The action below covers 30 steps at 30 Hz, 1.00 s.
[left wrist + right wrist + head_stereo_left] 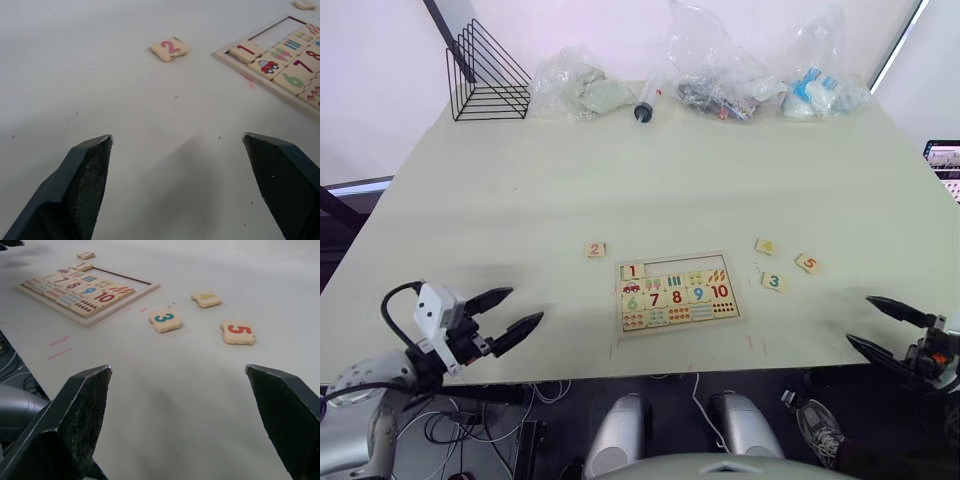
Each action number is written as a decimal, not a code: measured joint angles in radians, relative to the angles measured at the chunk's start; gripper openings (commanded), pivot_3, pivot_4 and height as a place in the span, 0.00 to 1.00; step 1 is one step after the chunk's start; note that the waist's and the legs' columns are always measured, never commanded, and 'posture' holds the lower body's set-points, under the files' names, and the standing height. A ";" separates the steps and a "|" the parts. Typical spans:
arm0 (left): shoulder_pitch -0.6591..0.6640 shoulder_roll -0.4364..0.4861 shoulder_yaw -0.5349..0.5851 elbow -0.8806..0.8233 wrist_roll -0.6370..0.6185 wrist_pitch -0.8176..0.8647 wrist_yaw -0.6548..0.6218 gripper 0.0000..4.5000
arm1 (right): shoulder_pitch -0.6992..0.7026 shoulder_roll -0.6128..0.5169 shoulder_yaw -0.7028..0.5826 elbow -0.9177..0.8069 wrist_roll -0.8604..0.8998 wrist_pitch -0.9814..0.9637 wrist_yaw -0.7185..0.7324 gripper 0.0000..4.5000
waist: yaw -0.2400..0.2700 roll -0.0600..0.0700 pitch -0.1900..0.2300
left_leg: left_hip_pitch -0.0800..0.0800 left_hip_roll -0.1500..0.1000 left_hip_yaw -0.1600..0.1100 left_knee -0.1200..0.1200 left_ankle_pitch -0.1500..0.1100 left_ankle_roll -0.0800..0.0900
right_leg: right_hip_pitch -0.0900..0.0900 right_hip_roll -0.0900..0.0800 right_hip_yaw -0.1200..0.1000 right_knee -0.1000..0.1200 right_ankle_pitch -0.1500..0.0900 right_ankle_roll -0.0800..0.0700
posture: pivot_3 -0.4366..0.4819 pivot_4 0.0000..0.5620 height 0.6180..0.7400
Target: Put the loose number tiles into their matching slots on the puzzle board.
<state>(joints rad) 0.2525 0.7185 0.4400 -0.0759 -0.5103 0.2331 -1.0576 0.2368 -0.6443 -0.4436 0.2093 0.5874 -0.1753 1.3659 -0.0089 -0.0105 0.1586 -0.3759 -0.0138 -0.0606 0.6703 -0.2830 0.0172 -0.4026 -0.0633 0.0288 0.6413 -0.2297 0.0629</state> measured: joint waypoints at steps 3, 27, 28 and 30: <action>-0.064 0.043 -0.040 0.052 0.020 -0.013 -0.047 0.98 | 0.001 0.001 0.006 -0.019 0.002 -0.001 0.008 1.00 | 0.000 0.000 0.000 | 0.000 0.000 0.000 0.000 0.000 0.000 | 0.000 0.000 0.000 0.000 0.000 0.000 | 0.48 0.27 1.00; -0.960 0.057 -0.500 0.902 0.354 -0.350 -0.464 0.98 | 0.012 0.029 0.052 -0.255 0.043 0.062 -0.044 1.00 | -0.003 -0.001 0.000 | -0.002 -0.006 0.001 0.001 0.000 0.000 | 0.000 0.002 -0.003 0.001 0.002 0.003 | 0.48 0.27 1.00; -0.997 0.052 -0.519 0.956 0.378 -0.385 -0.472 0.98 | 0.011 0.030 0.053 -0.262 0.044 0.063 -0.047 1.00 | -0.003 -0.002 0.000 | -0.002 -0.006 0.001 0.000 0.000 0.000 | 0.000 0.002 -0.003 0.001 0.002 0.003 | 0.48 0.27 1.00; -1.049 0.037 -0.535 1.039 0.415 -0.433 -0.474 0.98 | 0.011 0.031 0.054 -0.270 0.044 0.064 -0.053 1.00 | -0.004 -0.002 0.000 | -0.002 -0.006 0.001 0.001 0.000 0.000 | 0.000 0.002 -0.003 0.001 0.002 0.003 | 0.48 0.27 1.00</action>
<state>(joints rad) -0.7969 0.7553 -0.0947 0.9633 -0.0957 -0.1995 -1.5315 0.2477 -0.6138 -0.3897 -0.0611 0.6317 -0.1117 1.3131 -0.0130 -0.0122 0.1588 -0.3782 -0.0199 -0.0596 0.6709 -0.2829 0.0174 -0.4028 -0.0617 0.0261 0.6422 -0.2281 0.0659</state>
